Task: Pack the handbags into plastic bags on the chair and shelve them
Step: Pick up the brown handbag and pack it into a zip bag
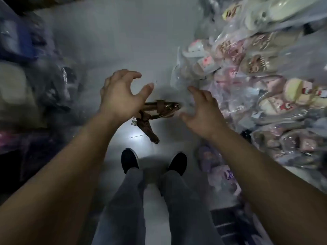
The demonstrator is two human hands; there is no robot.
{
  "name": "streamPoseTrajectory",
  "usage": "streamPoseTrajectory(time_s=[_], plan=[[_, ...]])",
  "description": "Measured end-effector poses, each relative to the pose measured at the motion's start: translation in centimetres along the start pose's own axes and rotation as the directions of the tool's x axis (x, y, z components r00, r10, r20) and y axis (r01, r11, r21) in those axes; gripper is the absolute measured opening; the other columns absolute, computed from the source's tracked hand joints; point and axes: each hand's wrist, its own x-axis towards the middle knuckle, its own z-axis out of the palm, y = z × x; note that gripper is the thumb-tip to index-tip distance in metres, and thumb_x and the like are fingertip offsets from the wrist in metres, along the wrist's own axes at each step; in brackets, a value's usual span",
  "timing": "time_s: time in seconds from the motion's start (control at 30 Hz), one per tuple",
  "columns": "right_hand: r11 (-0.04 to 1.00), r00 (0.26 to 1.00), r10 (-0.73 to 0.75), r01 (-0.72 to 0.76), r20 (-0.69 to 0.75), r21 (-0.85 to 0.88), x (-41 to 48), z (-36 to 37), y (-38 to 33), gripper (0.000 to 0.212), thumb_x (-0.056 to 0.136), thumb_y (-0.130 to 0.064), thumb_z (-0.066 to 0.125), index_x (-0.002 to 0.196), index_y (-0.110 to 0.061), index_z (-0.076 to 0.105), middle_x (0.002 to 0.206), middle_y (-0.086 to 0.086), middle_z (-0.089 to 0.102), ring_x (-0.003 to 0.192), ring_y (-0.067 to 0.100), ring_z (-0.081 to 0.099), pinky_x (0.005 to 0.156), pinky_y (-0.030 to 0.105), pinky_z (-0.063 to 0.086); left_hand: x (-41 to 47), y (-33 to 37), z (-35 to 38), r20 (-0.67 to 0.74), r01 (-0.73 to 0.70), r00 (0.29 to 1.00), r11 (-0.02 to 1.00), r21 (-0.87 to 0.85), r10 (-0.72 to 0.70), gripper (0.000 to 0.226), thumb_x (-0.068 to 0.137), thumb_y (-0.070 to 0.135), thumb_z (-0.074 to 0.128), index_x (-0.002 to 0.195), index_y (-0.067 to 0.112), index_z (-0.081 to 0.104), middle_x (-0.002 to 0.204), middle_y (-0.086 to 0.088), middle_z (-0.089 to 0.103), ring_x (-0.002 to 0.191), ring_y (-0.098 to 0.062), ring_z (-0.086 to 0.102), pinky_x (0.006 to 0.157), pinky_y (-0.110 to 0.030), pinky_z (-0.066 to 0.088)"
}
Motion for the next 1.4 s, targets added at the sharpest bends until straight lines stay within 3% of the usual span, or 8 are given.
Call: streamPoseTrajectory(time_s=[0.23,0.53,0.73,0.9,1.03,1.2,1.27,1.4], plan=[[0.994,0.999,0.034,-0.032,0.024,-0.107,10.1,17.4,7.9,0.086,0.078,-0.042,0.068,0.154,-0.027,0.029,0.149,0.013,0.039,0.134,0.04,0.04,0.109,0.051,0.038,4.4,-13.4,15.7,0.17,0.066,0.983,0.996,0.065,-0.076,0.07,0.076,0.069,0.049,0.133,0.029,0.057,0.145,-0.004,0.048,0.136,-0.028,0.04,0.111,-0.049,0.036],[0.951,0.966,0.256,-0.242,-0.048,0.194,17.3,26.5,11.9,0.092,0.089,-0.021,0.069,0.16,-0.024,0.012,0.156,0.008,0.028,0.137,0.018,0.033,0.091,0.004,0.013,9.1,-20.2,25.6,0.236,0.252,0.945,0.965,-0.079,-0.228,0.091,0.078,0.046,0.076,0.153,0.022,0.031,0.15,-0.014,0.033,0.131,-0.031,0.047,0.107,-0.032,0.038],[0.712,0.9,0.435,-0.365,0.03,0.6,19.9,27.8,10.7,0.062,0.074,-0.045,0.059,0.134,-0.044,0.041,0.135,0.007,0.046,0.108,0.024,0.059,0.09,0.048,0.058,10.9,-19.8,28.1,0.262,0.422,0.9,0.847,-0.324,-0.348,0.058,0.082,0.048,0.067,0.131,0.027,0.044,0.112,-0.002,0.061,0.094,-0.018,0.065,0.084,-0.041,0.058],[0.517,0.803,0.595,-0.427,0.048,0.742,21.1,28.1,10.3,0.042,0.086,-0.055,0.068,0.109,-0.025,0.051,0.117,0.003,0.054,0.099,0.022,0.061,0.066,0.044,0.064,10.9,-18.7,28.6,0.296,0.578,0.814,0.645,-0.5,-0.5,0.039,0.086,0.051,0.067,0.104,0.025,0.043,0.097,0.004,0.06,0.092,-0.016,0.065,0.083,-0.046,0.06],[0.518,0.724,0.685,-0.411,-0.077,0.75,20.6,28.1,10.1,0.042,0.073,-0.054,0.078,0.086,-0.029,0.048,0.1,0.001,0.058,0.091,0.023,0.063,0.073,0.048,0.062,10.1,-17.6,28.2,0.359,0.671,0.733,0.527,-0.522,-0.578,0.03,0.093,0.048,0.06,0.097,0.021,0.046,0.095,0.004,0.053,0.089,-0.014,0.061,0.079,-0.045,0.062],[0.623,0.75,0.631,-0.338,-0.198,0.706,17.7,26.6,10.5,0.033,0.076,-0.023,0.075,0.078,-0.032,0.043,0.083,-0.008,0.052,0.077,0.009,0.056,0.081,0.047,0.058,7.8,-15.6,27.1,0.248,0.68,0.732,0.659,-0.322,-0.634,0.027,0.097,0.041,0.051,0.104,0.015,0.055,0.099,0.0,0.059,0.089,-0.017,0.058,0.068,-0.033,0.051],[0.65,0.774,0.595,-0.305,-0.217,0.696,16.3,24.8,10.1,0.029,0.077,-0.019,0.072,0.082,-0.029,0.045,0.085,-0.007,0.052,0.077,0.008,0.054,0.082,0.045,0.056,6.9,-13.7,26.2,0.201,0.676,0.735,0.723,-0.143,-0.647,0.031,0.095,0.041,0.048,0.113,0.018,0.054,0.113,-0.003,0.056,0.11,-0.026,0.054,0.089,-0.038,0.048],[0.718,0.869,0.438,-0.185,-0.229,0.671,13.6,19.6,9.1,0.03,0.074,-0.013,0.066,0.096,-0.021,0.046,0.092,0.002,0.051,0.079,0.018,0.053,0.07,0.048,0.057,6.6,-9.5,23.1,0.098,0.454,0.89,0.886,-0.099,-0.445,0.035,0.097,0.042,0.047,0.126,0.023,0.054,0.129,-0.006,0.054,0.12,-0.025,0.045,0.096,-0.034,0.039]])
